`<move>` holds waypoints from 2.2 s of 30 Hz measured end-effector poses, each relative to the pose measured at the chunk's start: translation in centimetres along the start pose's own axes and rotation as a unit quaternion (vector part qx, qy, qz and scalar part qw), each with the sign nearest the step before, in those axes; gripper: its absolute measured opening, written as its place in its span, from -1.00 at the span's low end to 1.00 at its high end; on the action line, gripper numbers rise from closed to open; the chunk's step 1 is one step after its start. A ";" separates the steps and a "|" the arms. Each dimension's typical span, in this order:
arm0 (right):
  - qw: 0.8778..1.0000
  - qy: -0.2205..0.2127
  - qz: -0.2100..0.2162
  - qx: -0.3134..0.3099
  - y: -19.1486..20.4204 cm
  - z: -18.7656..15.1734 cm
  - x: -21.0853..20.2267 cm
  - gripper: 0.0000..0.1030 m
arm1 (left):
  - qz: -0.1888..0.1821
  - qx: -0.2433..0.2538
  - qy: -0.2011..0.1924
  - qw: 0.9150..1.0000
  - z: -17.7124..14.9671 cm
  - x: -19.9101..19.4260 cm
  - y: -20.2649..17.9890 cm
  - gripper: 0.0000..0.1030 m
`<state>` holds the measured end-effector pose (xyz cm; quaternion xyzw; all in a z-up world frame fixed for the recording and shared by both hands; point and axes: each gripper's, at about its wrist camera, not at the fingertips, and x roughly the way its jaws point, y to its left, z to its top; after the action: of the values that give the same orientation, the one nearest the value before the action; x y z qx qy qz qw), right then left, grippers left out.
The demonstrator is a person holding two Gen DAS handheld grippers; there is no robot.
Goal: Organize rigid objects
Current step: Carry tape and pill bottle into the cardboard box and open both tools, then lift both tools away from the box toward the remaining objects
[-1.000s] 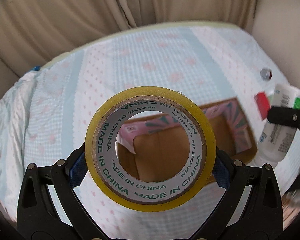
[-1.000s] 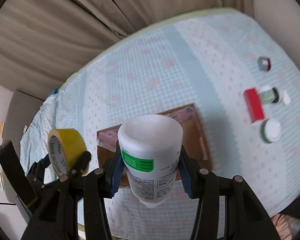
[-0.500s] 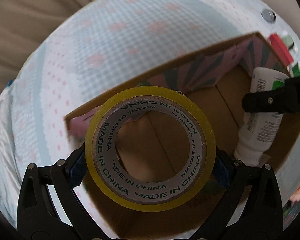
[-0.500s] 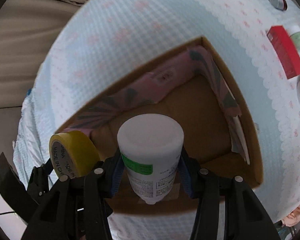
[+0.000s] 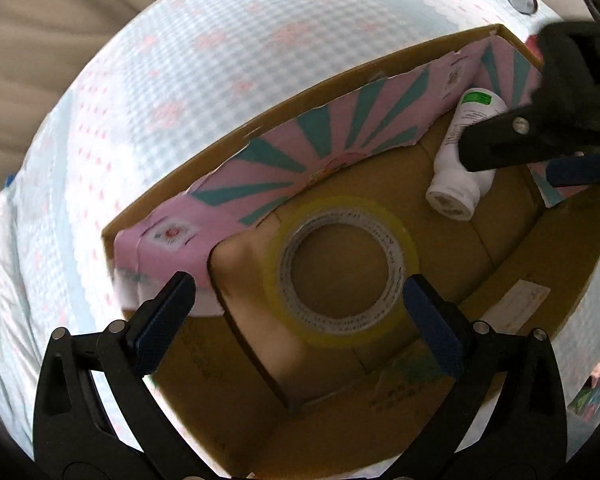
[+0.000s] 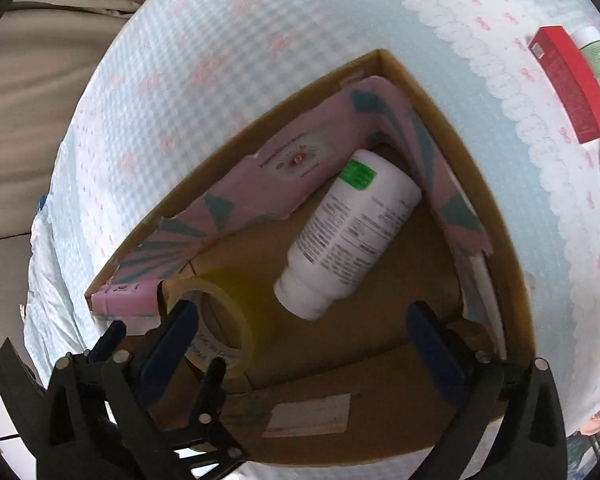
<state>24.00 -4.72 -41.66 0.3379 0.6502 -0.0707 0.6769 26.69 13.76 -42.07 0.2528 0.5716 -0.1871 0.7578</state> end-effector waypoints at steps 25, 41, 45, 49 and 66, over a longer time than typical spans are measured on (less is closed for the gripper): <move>0.993 -0.063 -0.015 -0.098 4.7 -8.9 -13.1 1.00 | 0.007 -0.120 -0.059 0.991 -5.0 -17.1 3.2 1.00; 0.952 -0.215 -0.123 -0.177 -1.4 -13.9 -28.7 1.00 | -0.019 -0.163 -0.173 0.971 -4.0 -29.9 -2.8 1.00; 0.946 -0.238 -0.122 -0.181 -5.1 -13.7 -31.2 1.00 | -0.015 -0.164 -0.190 0.968 -2.5 -31.4 -6.6 1.00; 0.940 -0.251 -0.117 -0.200 -9.2 -12.6 -32.9 1.00 | -0.013 -0.178 -0.195 0.964 -0.2 -32.3 -11.2 1.00; 0.919 -0.204 -0.124 -0.314 -23.6 -3.4 -34.6 1.00 | -0.046 -0.196 -0.120 0.972 9.5 -26.0 -27.4 0.99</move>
<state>3.52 -32.72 -17.98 0.0029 0.5231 -0.0135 0.8522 11.18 -14.03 -19.65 0.0487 0.5134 -0.1350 0.8460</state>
